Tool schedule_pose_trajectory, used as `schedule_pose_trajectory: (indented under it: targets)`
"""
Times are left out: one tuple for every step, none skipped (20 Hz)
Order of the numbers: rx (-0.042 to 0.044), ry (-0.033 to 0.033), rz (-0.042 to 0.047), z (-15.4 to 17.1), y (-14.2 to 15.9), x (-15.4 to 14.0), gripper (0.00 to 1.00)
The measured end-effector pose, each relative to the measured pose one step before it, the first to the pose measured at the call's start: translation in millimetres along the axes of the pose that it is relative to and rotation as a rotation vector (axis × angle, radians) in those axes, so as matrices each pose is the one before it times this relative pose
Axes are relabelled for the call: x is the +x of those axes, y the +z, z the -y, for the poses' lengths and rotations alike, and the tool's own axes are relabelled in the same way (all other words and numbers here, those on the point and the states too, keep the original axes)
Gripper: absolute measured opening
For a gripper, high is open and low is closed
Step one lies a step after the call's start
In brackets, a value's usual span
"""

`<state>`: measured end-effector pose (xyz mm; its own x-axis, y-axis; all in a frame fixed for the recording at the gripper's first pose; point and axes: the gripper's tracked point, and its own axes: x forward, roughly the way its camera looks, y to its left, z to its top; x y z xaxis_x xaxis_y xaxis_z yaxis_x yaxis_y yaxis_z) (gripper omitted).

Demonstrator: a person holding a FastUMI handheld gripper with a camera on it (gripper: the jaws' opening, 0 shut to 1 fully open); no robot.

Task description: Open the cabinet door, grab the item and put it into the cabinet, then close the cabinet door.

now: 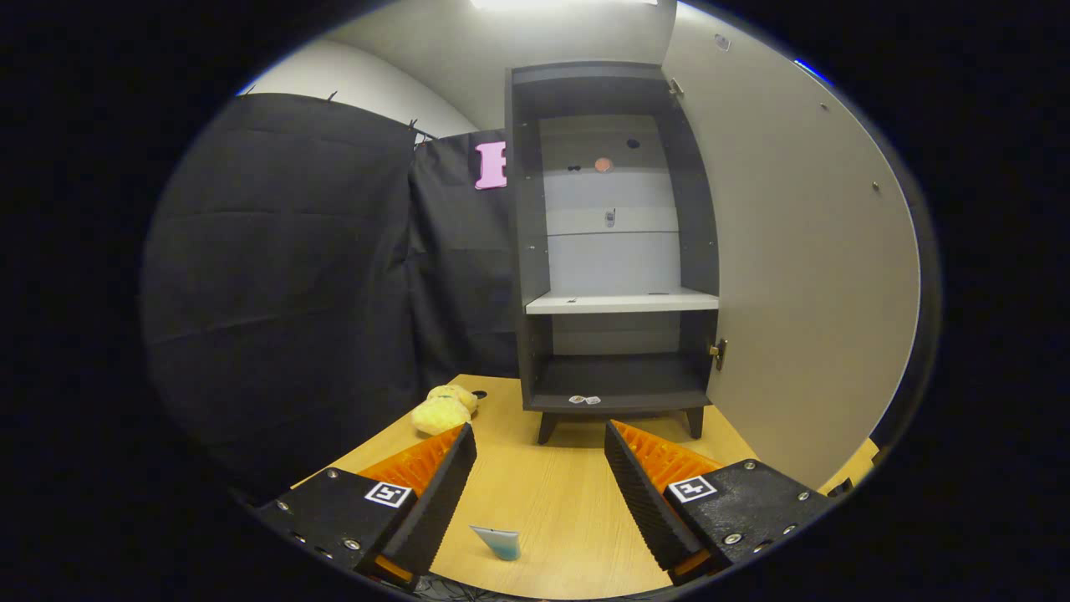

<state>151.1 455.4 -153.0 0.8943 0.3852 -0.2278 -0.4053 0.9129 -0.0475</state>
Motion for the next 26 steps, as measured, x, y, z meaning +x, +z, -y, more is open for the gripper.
schedule_pose_trajectory:
  targets:
    - [-0.00597, 0.01058, -0.02094, -4.88, -10.30, 1.91, 0.96]
    - [-0.00578, 0.00599, -0.02068, -4.03, -11.82, 4.31, 0.96]
    - [-0.00419, 0.00524, -0.02190, -3.43, -10.36, 2.15, 0.96]
    - [-0.00066, 0.00598, -0.02195, -3.14, -9.61, 2.32, 0.96]
    - [0.00078, 0.00519, -0.01878, -3.41, -8.96, 3.47, 0.96]
    - [-0.00085, 0.00251, -0.01865, -2.57, -8.38, 3.14, 0.96]
    - [-0.00112, 0.00268, -0.01697, -1.96, -7.45, 2.22, 0.96]
    - [-0.00286, 0.00249, -0.01800, -2.53, -7.58, 5.00, 0.96]
    - [-0.00399, 0.00413, -0.01721, -2.15, -7.10, 3.09, 0.96]
    - [-0.00391, 0.00351, -0.01877, -2.25, -7.74, 4.48, 0.96]
    - [-0.00232, 0.00382, -0.02075, -2.08, -7.53, 3.56, 0.96]
    - [-0.00078, 0.00278, -0.02125, -1.95, -8.11, 4.77, 0.96]
    - [-0.00087, 0.00162, -0.02167, -1.19, -7.55, 3.23, 0.96]
    - [-0.00162, 0.00079, -0.01912, -2.47, -8.10, 2.89, 0.96]
    - [-0.00195, 0.00042, -0.01903, -0.62, -6.99, 3.64, 0.96]
    - [-0.00393, 0.00204, -0.02046, -1.07, -7.59, 5.17, 0.96]
    - [-0.00467, 0.00130, -0.02217, -1.20, -7.37, 4.01, 0.96]
    - [-0.00414, 0.00143, -0.02169, -0.31, -8.24, 4.41, 0.96]
    - [-0.00140, 0.00355, -0.01878, -1.56, -6.20, 2.60, 0.95]
    - [-0.00051, 0.00152, -0.01353, -0.90, -6.04, 3.36, 0.94]
    - [-0.00182, -0.00288, -0.01189, 0.20, -4.83, 2.29, 0.92]
    - [-0.00009, -0.00208, -0.01298, 0.24, -4.68, 3.27, 0.91]
    - [0.00442, -0.00083, -0.01376, 0.16, -4.71, 2.45, 0.88]
    - [0.00618, -0.00134, -0.01403, -0.06, -5.39, 2.44, 0.86]
    - [0.00509, -0.00372, -0.01403, 1.12, -4.82, 2.55, 0.84]
    - [0.00537, -0.00195, -0.01174, 0.30, -4.42, 2.55, 0.82]
